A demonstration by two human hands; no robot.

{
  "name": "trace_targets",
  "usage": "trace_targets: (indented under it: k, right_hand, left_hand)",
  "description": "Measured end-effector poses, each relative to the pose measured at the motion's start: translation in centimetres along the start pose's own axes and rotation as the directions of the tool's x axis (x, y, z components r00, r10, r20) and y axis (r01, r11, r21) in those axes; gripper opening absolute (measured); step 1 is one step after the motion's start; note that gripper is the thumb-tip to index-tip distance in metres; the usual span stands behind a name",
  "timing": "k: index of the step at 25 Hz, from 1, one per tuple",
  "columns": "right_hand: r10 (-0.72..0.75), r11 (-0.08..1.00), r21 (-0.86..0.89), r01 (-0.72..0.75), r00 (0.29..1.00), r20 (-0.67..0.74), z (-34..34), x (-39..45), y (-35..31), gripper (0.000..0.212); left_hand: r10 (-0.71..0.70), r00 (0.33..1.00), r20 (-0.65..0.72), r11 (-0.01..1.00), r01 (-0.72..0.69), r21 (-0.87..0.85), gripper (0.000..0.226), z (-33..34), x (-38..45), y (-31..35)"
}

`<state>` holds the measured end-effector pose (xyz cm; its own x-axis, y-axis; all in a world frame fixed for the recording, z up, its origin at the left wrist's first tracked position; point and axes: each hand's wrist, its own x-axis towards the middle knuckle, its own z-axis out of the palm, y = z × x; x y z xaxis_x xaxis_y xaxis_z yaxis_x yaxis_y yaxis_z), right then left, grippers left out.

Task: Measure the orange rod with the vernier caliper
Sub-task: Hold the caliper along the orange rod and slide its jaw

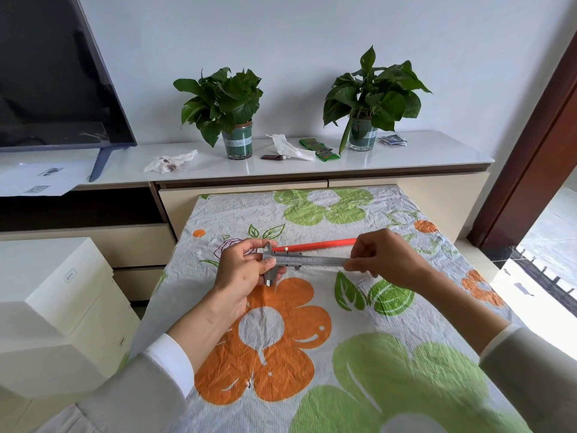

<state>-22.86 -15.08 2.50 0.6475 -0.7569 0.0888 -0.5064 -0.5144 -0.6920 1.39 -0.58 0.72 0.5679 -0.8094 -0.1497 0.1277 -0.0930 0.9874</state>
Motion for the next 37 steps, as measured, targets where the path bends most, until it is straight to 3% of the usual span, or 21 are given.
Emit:
trace_targets:
  k: [4,8,11,14,37]
  right_hand:
    - [0.108,0.904,0.412,-0.118,0.993,0.047,-0.9,0.0,1.1,0.015]
    - [0.295,0.579,0.757,-0.304,0.943,0.153,-0.6,0.1,1.5,0.046]
    - [0.344,0.401,0.843,-0.359,0.912,0.225,-0.6,0.3,1.4,0.055]
    - [0.372,0.312,0.867,-0.388,0.890,0.264,-0.7,0.5,1.3,0.072]
    - [0.388,0.271,0.890,-0.367,0.887,0.248,-0.4,1.0,2.0,0.080]
  left_hand:
    - [-0.006,1.000,-0.017,1.000,0.006,-0.005,0.032,-0.1,0.0,0.2]
    - [-0.021,0.999,-0.033,0.999,0.020,-0.034,0.033,-0.2,-0.1,0.4]
    - [-0.030,0.999,-0.034,0.999,0.028,-0.038,0.034,-0.3,-0.1,0.3]
    - [-0.034,0.999,-0.033,0.999,0.033,-0.039,0.034,-0.4,-0.1,0.2]
    - [-0.020,1.000,-0.008,1.000,0.020,-0.010,0.041,-0.3,-0.3,0.4]
